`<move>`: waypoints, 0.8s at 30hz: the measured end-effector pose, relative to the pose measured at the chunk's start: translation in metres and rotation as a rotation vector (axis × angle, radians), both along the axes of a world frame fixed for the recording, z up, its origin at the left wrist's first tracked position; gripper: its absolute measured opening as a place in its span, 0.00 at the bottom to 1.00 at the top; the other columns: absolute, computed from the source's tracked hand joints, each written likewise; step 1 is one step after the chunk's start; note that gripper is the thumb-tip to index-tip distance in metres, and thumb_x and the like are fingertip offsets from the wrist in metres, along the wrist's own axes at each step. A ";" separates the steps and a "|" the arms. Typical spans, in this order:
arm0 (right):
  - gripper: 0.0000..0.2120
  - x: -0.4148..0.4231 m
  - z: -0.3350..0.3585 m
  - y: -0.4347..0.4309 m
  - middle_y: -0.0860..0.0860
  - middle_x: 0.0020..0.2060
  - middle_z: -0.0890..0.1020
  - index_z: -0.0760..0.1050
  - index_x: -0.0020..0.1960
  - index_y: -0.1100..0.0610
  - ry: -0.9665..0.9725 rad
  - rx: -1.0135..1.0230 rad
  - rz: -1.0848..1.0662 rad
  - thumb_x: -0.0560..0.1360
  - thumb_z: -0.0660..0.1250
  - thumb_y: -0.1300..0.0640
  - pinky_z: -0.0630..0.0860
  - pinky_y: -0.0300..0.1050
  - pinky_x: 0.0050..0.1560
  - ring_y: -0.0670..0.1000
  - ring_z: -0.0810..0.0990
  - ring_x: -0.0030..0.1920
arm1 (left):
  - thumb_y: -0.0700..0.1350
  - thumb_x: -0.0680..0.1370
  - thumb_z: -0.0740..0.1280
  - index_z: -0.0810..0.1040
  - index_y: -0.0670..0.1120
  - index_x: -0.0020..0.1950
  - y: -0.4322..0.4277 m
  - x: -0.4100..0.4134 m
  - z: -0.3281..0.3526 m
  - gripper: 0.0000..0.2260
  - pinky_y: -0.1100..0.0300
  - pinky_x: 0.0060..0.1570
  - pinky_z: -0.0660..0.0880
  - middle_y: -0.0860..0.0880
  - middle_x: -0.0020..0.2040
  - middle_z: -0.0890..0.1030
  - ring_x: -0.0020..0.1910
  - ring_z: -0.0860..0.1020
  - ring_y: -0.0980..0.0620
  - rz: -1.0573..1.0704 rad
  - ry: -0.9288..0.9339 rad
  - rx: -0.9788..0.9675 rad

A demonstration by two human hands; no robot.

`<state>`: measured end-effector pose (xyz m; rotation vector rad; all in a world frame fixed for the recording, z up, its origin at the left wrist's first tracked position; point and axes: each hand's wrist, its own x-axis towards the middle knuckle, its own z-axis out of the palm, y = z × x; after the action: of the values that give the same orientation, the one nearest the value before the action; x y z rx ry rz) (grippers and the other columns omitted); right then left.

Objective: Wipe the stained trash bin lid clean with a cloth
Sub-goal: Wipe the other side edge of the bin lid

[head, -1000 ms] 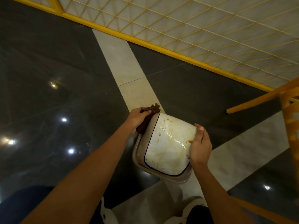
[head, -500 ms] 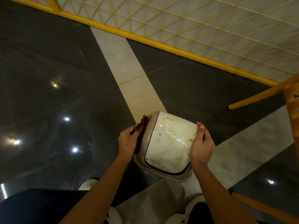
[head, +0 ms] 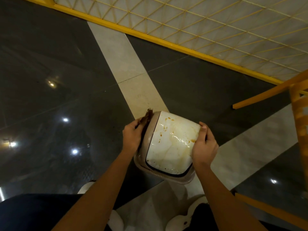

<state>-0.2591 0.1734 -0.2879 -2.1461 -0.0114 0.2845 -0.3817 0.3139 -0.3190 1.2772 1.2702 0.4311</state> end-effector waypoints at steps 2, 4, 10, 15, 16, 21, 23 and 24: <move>0.15 0.000 0.000 0.000 0.49 0.56 0.80 0.77 0.60 0.48 -0.013 -0.008 0.009 0.80 0.54 0.49 0.74 0.50 0.59 0.50 0.76 0.57 | 0.45 0.77 0.66 0.82 0.49 0.53 -0.005 -0.009 -0.004 0.08 0.65 0.45 0.76 0.54 0.43 0.83 0.45 0.80 0.59 -0.007 0.003 0.010; 0.15 0.000 -0.001 0.000 0.49 0.57 0.80 0.77 0.60 0.48 -0.029 -0.021 0.015 0.80 0.54 0.48 0.74 0.52 0.60 0.51 0.77 0.57 | 0.45 0.76 0.66 0.82 0.46 0.54 0.003 -0.003 -0.003 0.09 0.70 0.41 0.75 0.52 0.43 0.83 0.42 0.79 0.60 -0.030 0.020 0.017; 0.16 0.000 -0.001 0.001 0.49 0.58 0.79 0.76 0.60 0.47 -0.019 -0.037 0.012 0.80 0.54 0.48 0.73 0.53 0.61 0.51 0.76 0.58 | 0.45 0.77 0.65 0.81 0.47 0.55 -0.003 0.000 0.000 0.09 0.64 0.47 0.77 0.52 0.44 0.83 0.44 0.80 0.59 -0.022 0.023 0.032; 0.16 0.000 -0.002 0.000 0.48 0.57 0.79 0.76 0.60 0.47 -0.009 -0.041 0.005 0.80 0.53 0.47 0.73 0.53 0.60 0.50 0.76 0.58 | 0.44 0.78 0.64 0.81 0.45 0.56 -0.054 -0.045 -0.006 0.10 0.57 0.50 0.77 0.48 0.47 0.83 0.48 0.80 0.53 0.167 0.050 0.017; 0.16 -0.001 -0.001 0.000 0.48 0.57 0.79 0.76 0.60 0.47 -0.010 -0.043 0.007 0.80 0.53 0.47 0.73 0.52 0.60 0.50 0.76 0.58 | 0.44 0.77 0.64 0.81 0.45 0.55 -0.061 -0.050 -0.006 0.10 0.57 0.48 0.77 0.48 0.45 0.83 0.46 0.80 0.52 0.193 0.035 0.002; 0.16 0.000 0.000 0.000 0.48 0.57 0.80 0.77 0.61 0.49 -0.026 -0.042 0.024 0.80 0.54 0.48 0.72 0.47 0.59 0.50 0.76 0.58 | 0.46 0.77 0.64 0.81 0.46 0.55 -0.042 -0.035 0.001 0.09 0.63 0.44 0.74 0.49 0.44 0.83 0.44 0.79 0.56 0.130 0.061 0.028; 0.17 0.000 -0.001 0.000 0.48 0.57 0.80 0.77 0.61 0.50 -0.029 -0.041 0.025 0.80 0.53 0.48 0.73 0.46 0.58 0.50 0.76 0.57 | 0.45 0.78 0.64 0.80 0.47 0.57 -0.041 -0.032 0.000 0.10 0.62 0.48 0.75 0.50 0.47 0.83 0.46 0.79 0.57 0.139 0.063 0.040; 0.17 -0.001 -0.001 0.000 0.48 0.57 0.80 0.77 0.61 0.49 -0.028 -0.040 0.024 0.80 0.53 0.48 0.73 0.47 0.59 0.50 0.76 0.57 | 0.45 0.78 0.64 0.80 0.47 0.58 -0.046 -0.033 -0.001 0.11 0.61 0.52 0.75 0.51 0.49 0.82 0.48 0.79 0.57 0.172 0.058 0.039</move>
<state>-0.2598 0.1731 -0.2891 -2.1911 -0.0485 0.2708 -0.4151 0.2675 -0.3199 1.2251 1.4326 0.5467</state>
